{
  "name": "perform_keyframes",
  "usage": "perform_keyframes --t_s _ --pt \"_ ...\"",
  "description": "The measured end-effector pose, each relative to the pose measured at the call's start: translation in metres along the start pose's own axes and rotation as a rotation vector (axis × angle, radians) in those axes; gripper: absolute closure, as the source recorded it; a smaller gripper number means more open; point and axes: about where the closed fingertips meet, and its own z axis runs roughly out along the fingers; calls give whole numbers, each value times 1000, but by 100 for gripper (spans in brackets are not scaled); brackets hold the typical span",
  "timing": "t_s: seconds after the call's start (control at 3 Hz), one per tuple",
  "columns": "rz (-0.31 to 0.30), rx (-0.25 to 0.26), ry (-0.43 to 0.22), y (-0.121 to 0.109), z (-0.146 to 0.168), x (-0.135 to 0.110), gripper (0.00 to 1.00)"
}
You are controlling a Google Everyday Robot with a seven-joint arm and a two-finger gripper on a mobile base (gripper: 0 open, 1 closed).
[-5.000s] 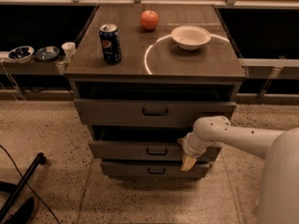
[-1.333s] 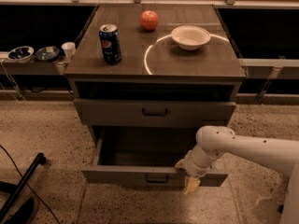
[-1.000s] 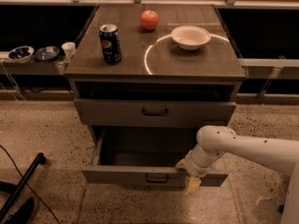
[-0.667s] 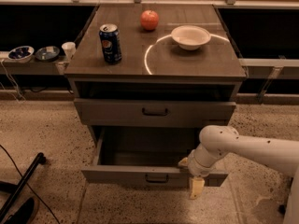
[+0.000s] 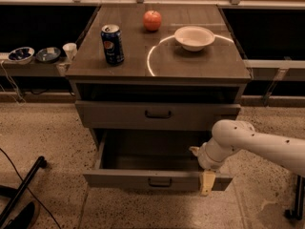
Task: Open middle drawer
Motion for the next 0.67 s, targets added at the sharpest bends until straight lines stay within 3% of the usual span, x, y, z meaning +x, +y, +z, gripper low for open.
perform_keyframes --t_s 0.67 --pt "42 91 -14 -35 -26 4 42"
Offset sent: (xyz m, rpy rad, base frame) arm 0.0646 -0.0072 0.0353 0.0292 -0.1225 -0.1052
